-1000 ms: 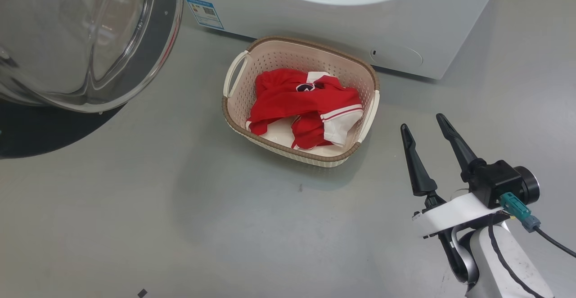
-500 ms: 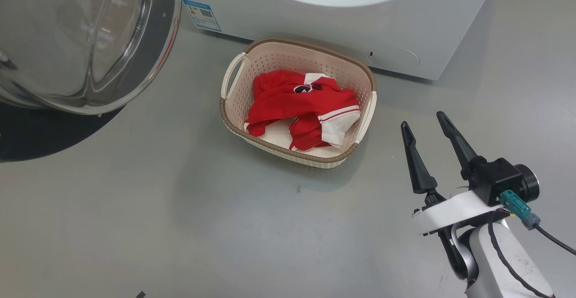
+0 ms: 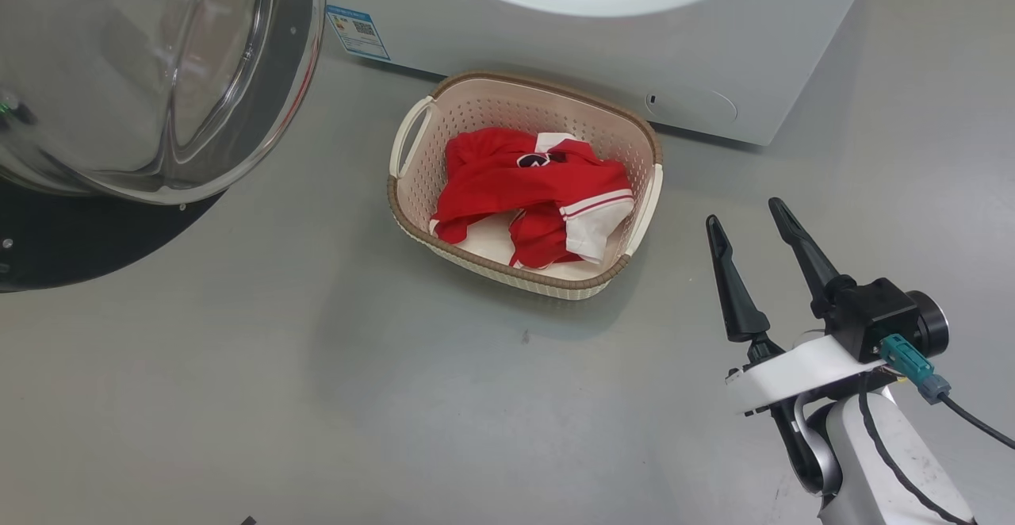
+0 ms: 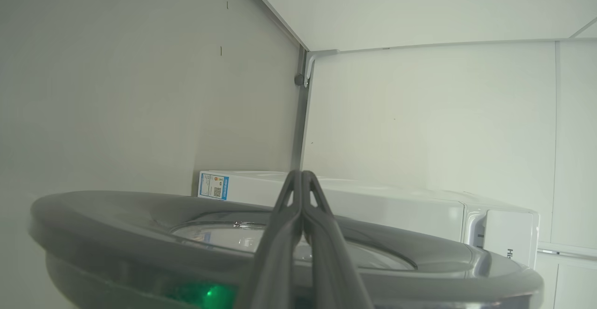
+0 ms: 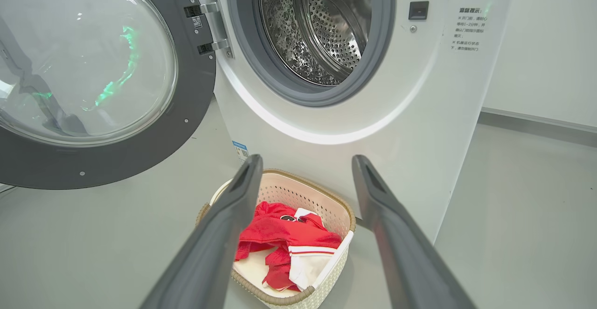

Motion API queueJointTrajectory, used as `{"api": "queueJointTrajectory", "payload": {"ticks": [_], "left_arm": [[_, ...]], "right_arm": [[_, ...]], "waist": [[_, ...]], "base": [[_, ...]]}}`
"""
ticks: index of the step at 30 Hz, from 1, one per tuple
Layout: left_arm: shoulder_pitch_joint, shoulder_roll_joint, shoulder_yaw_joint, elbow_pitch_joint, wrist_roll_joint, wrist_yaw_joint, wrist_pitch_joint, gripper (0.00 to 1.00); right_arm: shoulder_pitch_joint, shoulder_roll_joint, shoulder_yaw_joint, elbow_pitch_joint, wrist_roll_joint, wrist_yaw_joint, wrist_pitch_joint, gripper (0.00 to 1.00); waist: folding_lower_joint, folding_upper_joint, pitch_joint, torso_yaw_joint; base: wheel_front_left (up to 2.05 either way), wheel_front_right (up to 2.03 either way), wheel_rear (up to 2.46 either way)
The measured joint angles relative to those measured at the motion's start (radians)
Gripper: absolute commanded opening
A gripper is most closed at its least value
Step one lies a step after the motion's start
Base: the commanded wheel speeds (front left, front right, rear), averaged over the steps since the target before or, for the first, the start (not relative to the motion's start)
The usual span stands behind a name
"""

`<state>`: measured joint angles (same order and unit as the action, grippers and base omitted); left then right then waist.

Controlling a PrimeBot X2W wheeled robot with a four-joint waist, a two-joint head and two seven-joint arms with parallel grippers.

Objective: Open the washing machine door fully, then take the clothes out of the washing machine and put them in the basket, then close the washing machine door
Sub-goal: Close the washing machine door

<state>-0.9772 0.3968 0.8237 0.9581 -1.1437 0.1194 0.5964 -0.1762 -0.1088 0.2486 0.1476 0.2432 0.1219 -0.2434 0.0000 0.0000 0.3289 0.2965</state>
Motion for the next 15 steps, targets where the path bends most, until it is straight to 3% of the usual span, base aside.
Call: {"api": "queueJointTrajectory", "payload": {"ticks": [15], "left_arm": [[0.001, -0.013, -0.023, 0.023, -0.007, -0.001, 0.093, 0.00]], "right_arm": [[0.000, 0.007, 0.000, 0.019, 0.003, 0.000, -0.004, 1.00]], "waist": [[0.0000, 0.0000, -0.017, 0.002]], "base": [[0.00, 0.00, 0.00]]}}
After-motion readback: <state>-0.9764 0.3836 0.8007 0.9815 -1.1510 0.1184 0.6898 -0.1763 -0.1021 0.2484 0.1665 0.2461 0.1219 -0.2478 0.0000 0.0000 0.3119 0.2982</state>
